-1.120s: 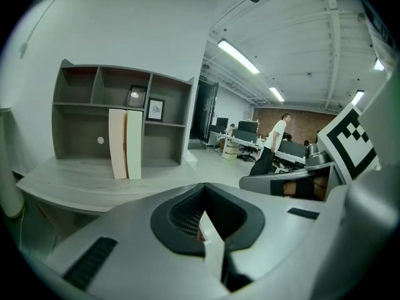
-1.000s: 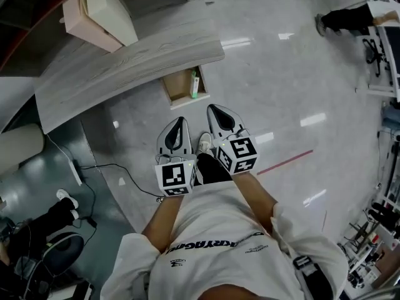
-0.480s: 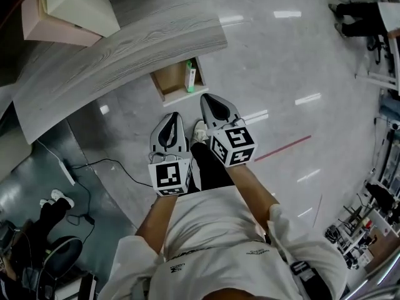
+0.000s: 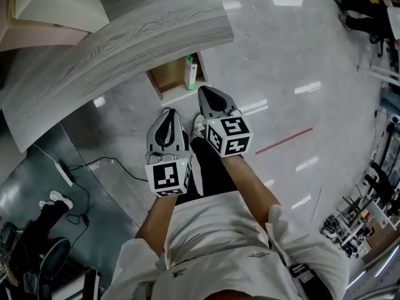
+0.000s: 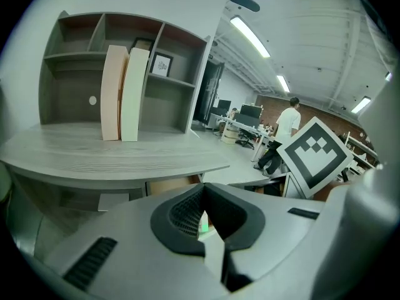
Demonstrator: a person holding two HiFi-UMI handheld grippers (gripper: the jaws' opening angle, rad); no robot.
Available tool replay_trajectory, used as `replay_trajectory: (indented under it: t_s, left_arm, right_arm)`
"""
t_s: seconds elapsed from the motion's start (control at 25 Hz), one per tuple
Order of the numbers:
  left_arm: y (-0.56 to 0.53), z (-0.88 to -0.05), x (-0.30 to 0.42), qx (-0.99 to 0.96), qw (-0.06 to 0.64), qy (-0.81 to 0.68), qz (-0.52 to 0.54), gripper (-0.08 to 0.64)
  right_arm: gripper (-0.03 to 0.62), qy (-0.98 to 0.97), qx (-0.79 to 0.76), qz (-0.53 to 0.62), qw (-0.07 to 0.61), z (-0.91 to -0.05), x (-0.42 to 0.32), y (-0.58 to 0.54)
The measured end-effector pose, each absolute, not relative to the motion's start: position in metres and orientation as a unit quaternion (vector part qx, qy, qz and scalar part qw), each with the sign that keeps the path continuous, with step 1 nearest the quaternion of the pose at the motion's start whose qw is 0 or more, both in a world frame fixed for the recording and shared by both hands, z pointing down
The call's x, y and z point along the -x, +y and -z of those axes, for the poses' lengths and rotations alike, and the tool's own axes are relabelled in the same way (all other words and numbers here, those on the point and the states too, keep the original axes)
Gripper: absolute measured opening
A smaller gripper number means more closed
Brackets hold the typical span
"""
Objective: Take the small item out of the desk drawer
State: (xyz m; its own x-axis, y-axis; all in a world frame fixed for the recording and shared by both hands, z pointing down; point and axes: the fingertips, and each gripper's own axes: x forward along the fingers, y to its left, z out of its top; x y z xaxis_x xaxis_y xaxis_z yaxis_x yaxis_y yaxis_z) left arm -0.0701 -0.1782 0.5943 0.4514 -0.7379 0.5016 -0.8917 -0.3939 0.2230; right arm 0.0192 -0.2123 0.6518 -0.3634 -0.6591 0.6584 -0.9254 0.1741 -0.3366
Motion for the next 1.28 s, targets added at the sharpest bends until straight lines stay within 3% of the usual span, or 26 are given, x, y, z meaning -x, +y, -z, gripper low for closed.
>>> replay_trajectory:
  t_s: [0.28,0.6,1.28]
  left_arm:
    - [-0.185,-0.616,0.079,-0.812,0.246,-0.503,-0.166,0.015]
    - [-0.183,-0.646,0.073,-0.812,0.258,-0.496,-0.167,0.015]
    - [-0.180,-0.676,0.075,-0.806,0.268,-0.493,-0.187,0.015]
  right_arm:
    - [0.039,-0.729,-0.539,-0.378,0.190,-0.687,-0.020,-0.221]
    - [0.107,-0.713,-0.541,-0.395,0.206,-0.732,-0.020,-0.222]
    - [0.178,-0.694,-0.544,-0.414,0.227,-0.781,-0.019,-0.234]
